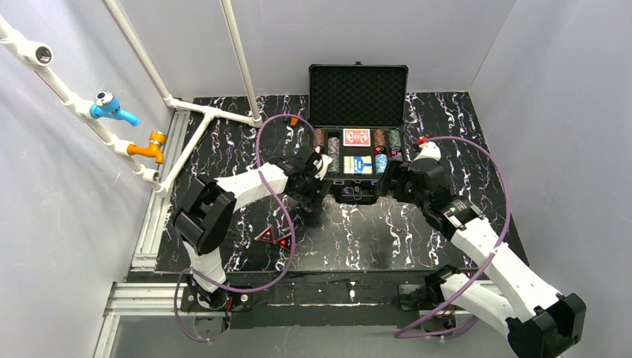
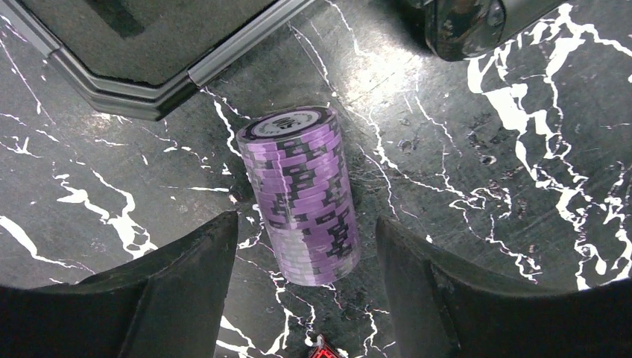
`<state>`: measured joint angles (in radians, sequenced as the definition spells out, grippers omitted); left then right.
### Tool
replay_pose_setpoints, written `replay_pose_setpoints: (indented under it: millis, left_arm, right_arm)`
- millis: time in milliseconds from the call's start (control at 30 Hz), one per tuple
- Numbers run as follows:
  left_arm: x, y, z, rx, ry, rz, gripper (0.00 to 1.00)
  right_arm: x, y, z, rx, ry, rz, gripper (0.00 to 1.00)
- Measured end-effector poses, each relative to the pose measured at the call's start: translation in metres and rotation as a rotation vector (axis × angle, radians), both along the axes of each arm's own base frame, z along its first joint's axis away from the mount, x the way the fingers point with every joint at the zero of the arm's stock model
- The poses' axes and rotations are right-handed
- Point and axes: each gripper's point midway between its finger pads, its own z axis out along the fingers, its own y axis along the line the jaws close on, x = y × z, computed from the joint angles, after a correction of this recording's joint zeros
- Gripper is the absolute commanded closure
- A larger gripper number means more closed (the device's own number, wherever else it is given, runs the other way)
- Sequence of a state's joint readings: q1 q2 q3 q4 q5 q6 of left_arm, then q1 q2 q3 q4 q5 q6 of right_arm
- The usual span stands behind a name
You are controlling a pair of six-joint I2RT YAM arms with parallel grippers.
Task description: Pack up texas hold em set
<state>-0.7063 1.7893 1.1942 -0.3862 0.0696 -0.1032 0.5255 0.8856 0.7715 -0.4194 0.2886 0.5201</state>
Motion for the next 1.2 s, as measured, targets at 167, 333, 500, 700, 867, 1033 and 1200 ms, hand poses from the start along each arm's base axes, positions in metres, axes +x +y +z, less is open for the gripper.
replay_pose_setpoints:
  millis: [167, 333, 500, 700, 867, 1033, 1200]
  left_arm:
    - [0.0, 0.002, -0.007, 0.027, 0.002, -0.004, 0.4]
    - [0.0, 0.0, -0.007, 0.035, -0.007, -0.016, 0.42]
    - [0.003, -0.005, -0.005, 0.034, -0.021, -0.02, 0.45]
    - [0.004, -0.005, -0.007, 0.039, -0.024, -0.021, 0.51]
    - [0.005, -0.005, -0.007, 0.039, -0.024, -0.014, 0.81]
    - [0.004, -0.007, -0.006, 0.038, -0.025, -0.014, 0.94]
    - [0.003, -0.007, -0.006, 0.039, -0.025, -0.014, 0.99]
  right_arm:
    - [0.0, 0.0, -0.001, -0.002, 0.003, 0.0, 0.02]
    - [0.001, 0.001, -0.004, -0.005, 0.012, 0.002, 0.02]
    - [0.001, 0.001, -0.006, -0.008, 0.017, 0.002, 0.02]
    - [0.001, 0.001, -0.006, -0.008, 0.017, 0.002, 0.02]
    - [0.001, 0.001, -0.007, -0.01, 0.02, 0.002, 0.02]
    - [0.002, 0.002, -0.01, -0.015, 0.028, 0.002, 0.02]
    - [0.002, 0.002, -0.011, -0.016, 0.031, 0.003, 0.02]
